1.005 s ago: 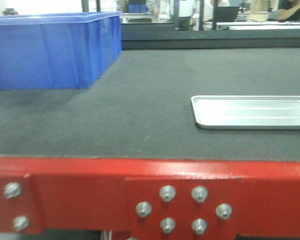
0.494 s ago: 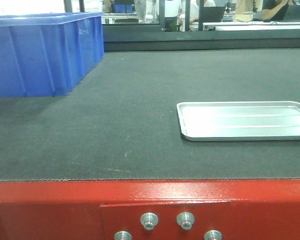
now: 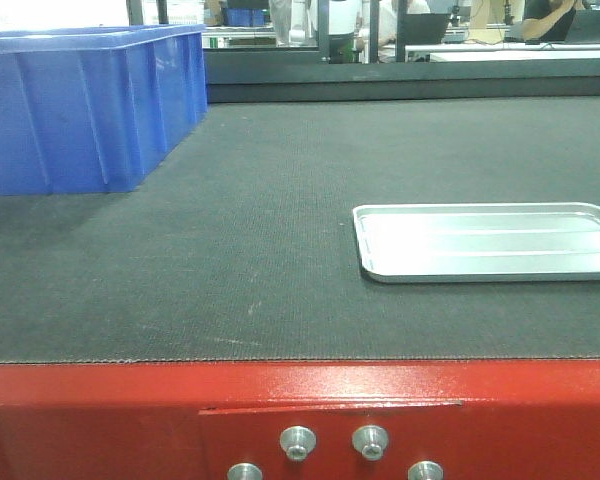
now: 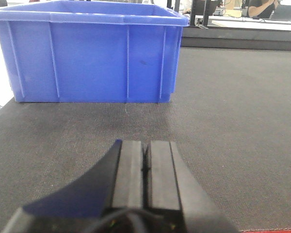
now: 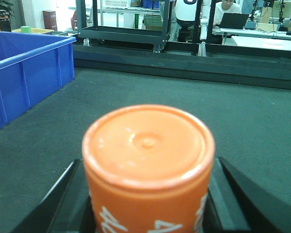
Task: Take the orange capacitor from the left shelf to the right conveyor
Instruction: 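Drive up to the red-framed conveyor table and stop facing it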
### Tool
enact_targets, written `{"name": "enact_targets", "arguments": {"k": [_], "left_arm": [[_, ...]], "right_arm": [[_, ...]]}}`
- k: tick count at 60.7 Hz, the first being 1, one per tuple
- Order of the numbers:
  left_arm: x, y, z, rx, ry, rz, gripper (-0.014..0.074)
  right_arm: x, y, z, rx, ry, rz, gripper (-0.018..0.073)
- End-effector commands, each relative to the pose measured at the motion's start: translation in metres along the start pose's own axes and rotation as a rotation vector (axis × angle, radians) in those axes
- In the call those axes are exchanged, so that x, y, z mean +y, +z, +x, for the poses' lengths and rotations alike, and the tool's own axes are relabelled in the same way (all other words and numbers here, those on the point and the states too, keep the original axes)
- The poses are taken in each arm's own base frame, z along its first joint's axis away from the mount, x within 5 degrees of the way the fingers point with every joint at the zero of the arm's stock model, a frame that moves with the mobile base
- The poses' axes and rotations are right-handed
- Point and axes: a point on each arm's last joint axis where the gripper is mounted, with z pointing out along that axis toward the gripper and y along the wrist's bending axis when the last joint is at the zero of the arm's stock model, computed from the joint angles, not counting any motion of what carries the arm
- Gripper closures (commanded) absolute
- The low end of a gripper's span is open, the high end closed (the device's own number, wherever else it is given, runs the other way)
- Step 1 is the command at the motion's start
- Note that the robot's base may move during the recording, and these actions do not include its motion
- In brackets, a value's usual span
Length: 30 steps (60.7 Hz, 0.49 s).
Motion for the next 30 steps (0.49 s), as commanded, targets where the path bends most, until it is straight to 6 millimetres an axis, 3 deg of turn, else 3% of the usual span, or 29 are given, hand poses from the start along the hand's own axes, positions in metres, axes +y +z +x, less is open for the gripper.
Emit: {"name": "enact_targets", "arguments": {"k": [1, 30], "left_arm": [[0.0, -0.0015, -0.0105, -0.107, -0.003, 0.0, 0.0723], [0.0, -0.0015, -0.0105, -0.107, -0.003, 0.0, 0.0723]], "right_arm": [[0.0004, -0.0013, -0.0167, -0.109, -0.022, -0.002, 0.0504], [0.0005, -0.0013, -0.0167, -0.109, -0.02, -0.003, 0.0504]]}}
